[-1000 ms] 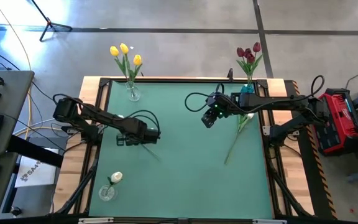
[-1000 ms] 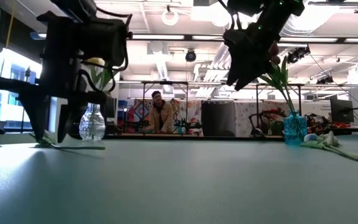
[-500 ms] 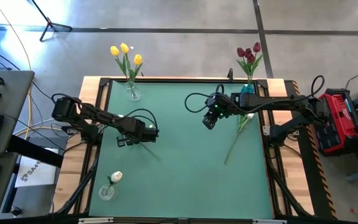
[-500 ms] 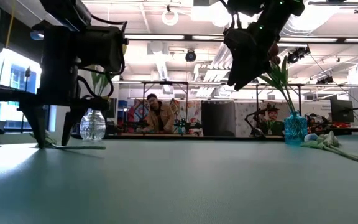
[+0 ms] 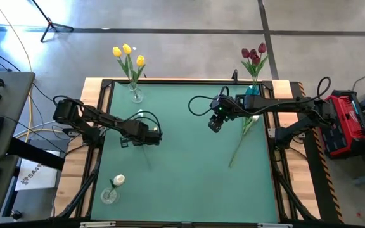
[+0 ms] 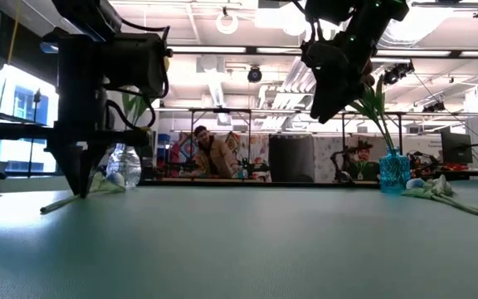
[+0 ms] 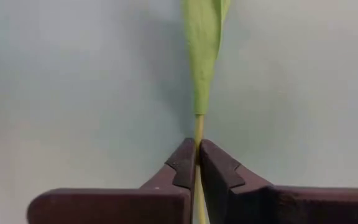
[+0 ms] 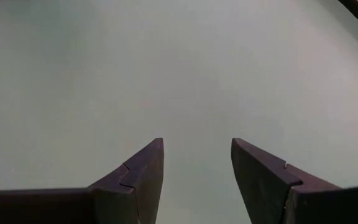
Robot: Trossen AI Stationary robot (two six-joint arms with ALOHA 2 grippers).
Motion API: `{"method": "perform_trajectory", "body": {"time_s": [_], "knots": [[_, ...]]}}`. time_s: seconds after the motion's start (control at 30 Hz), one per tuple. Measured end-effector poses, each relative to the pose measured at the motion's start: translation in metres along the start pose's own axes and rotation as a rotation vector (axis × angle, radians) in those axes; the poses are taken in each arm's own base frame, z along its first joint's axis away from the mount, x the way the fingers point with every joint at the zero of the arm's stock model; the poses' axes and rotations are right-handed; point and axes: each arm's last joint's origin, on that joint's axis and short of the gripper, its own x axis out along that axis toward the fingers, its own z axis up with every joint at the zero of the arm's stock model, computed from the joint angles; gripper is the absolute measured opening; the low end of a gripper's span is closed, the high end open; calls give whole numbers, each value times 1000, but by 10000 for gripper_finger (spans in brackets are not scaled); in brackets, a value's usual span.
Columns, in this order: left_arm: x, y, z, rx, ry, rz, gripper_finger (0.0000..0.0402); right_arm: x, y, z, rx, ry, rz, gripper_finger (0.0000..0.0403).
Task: Sort flowers into vase by color
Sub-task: Put the left white tulip into the bottom transparent vase
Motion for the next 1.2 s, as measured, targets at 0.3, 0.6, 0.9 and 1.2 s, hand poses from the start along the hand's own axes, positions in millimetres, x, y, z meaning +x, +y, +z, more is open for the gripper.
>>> {"method": "perform_trajectory", "body": {"time_s": [0.3, 0.6, 0.9, 1.2], "knots": [[-24, -10, -9, 149, -40, -28, 1, 0, 0, 0, -13, -2, 0, 177], [-86, 12, -11, 254, -275, -264, 0, 13, 0, -18, 107, 59, -12, 177], [-143, 46, -3, 693, -536, -533, 0, 15, 16, -20, 227, 3, 66, 177], [-185, 78, -14, 1044, -664, -818, 0, 10, 35, -15, 331, -74, 186, 177]]}}
